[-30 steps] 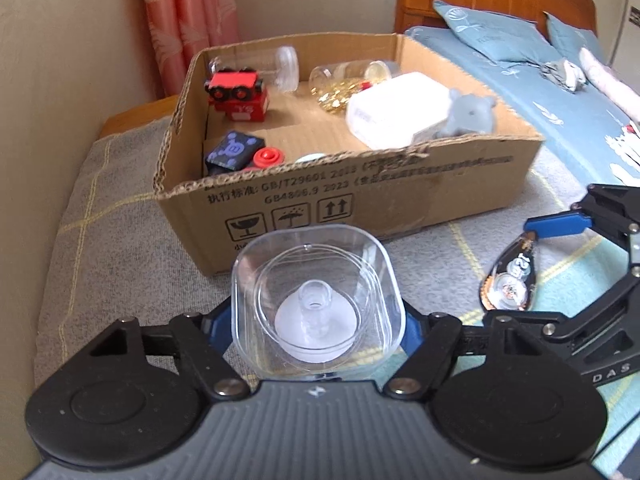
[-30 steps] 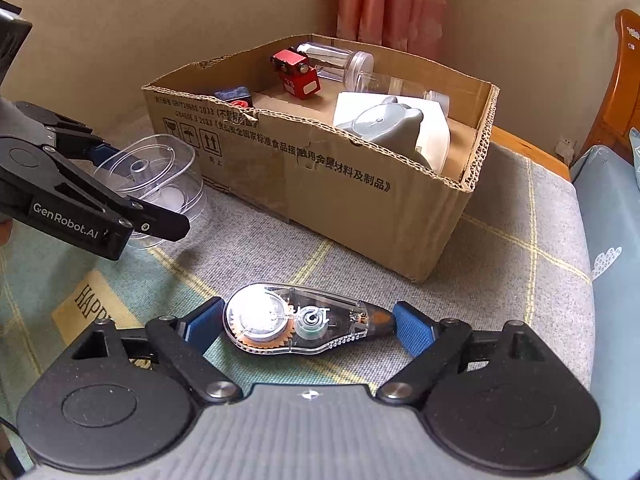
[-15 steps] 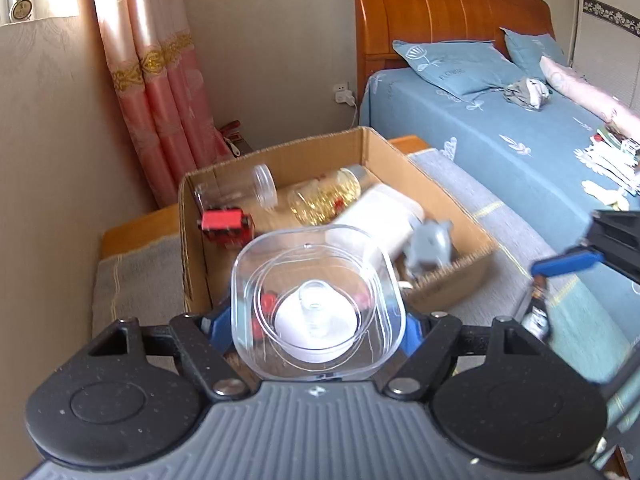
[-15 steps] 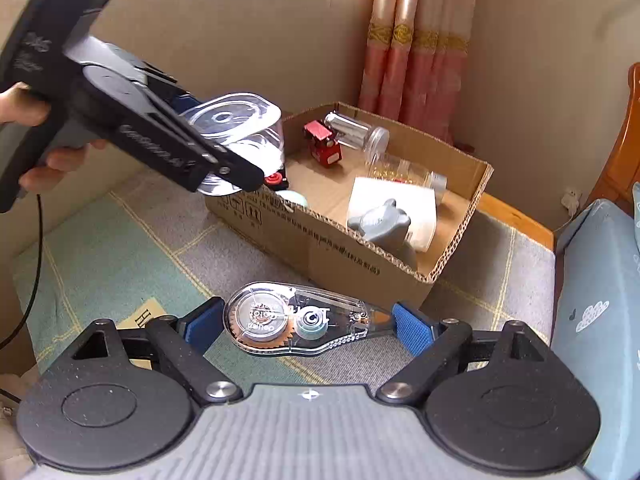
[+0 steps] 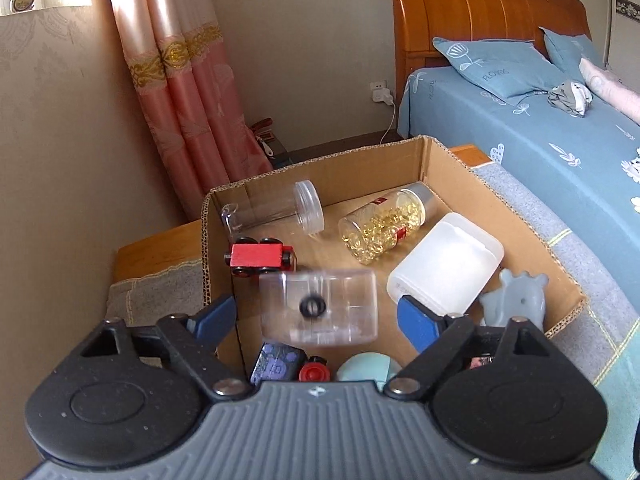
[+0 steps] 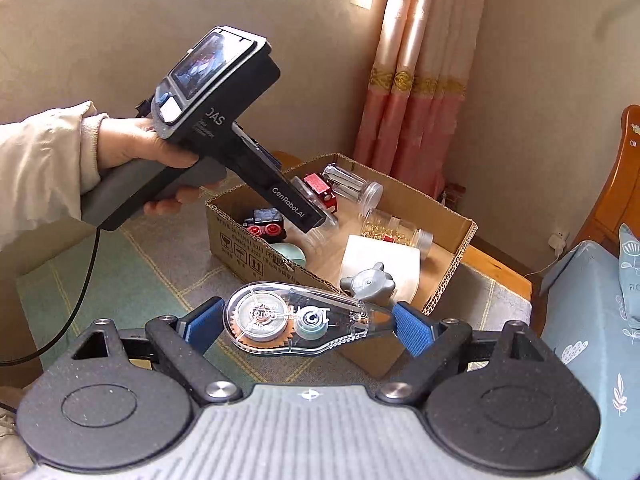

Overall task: Organize rigid objects
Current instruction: 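Carry the container and correction tape into the box and open both tools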

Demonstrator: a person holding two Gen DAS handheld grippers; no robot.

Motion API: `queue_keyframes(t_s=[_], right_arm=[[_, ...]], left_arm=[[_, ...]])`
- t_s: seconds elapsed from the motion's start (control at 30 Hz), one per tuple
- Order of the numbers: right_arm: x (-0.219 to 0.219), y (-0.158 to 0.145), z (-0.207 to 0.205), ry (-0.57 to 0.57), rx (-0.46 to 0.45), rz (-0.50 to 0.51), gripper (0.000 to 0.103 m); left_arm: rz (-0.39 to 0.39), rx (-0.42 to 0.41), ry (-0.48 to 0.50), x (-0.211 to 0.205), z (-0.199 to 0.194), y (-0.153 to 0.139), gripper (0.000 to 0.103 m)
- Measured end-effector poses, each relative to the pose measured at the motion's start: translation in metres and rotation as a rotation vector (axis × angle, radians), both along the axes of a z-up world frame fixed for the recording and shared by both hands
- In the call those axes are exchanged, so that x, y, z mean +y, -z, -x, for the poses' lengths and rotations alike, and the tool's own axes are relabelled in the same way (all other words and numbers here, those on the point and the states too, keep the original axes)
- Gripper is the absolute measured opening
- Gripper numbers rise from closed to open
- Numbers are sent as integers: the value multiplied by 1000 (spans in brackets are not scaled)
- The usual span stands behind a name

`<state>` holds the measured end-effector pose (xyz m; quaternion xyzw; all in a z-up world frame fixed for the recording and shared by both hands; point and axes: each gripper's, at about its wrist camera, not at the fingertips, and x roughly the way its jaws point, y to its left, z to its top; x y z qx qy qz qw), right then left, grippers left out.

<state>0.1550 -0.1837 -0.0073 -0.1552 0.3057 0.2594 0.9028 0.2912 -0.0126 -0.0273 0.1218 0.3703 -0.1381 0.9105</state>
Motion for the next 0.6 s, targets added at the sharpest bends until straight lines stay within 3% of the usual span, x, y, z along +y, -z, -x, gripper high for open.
queue_keyframes(t_s=[0.17, 0.4, 0.6], right_arm=[[0, -5, -15, 15, 6, -16, 93], [-3, -20, -55, 78, 23, -45, 93], [-1, -21, -114, 170, 65, -14, 93]], left_arm=[[29, -52, -21, 17, 31, -17, 99], [65, -121, -88, 42, 78, -27, 102], [87, -145, -157, 57, 106, -25, 102]])
